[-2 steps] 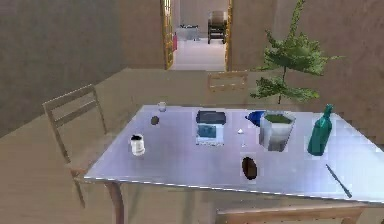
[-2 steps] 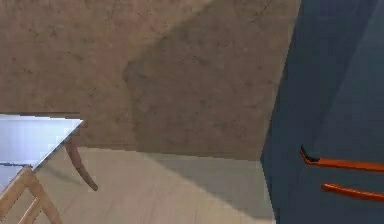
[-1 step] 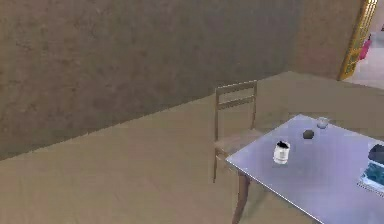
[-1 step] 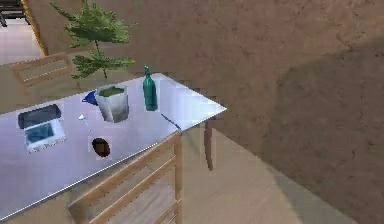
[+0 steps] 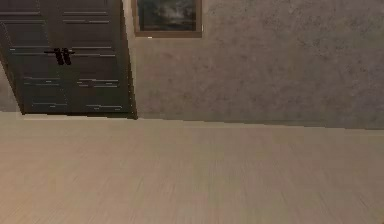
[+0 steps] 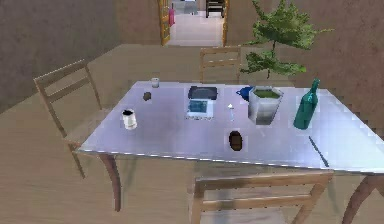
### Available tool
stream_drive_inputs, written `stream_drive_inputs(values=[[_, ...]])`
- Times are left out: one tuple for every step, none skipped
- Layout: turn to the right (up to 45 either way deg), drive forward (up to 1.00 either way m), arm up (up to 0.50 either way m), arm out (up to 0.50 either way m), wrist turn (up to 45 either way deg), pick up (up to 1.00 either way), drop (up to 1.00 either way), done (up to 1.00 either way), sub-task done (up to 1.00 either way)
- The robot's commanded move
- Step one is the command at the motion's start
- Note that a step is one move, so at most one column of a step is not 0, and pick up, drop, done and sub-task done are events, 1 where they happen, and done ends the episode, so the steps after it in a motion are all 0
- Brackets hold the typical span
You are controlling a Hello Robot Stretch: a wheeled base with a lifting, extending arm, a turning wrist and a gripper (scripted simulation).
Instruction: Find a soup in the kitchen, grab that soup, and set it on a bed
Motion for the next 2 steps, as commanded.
stream_drive_inputs(values=[[-15.0, 0.0, 0.0, 0.0, 0.0, 0.0, 0.0, 0.0, 0.0], [45.0, 0.0, 0.0, 0.0, 0.0, 0.0, 0.0, 0.0, 0.0]])
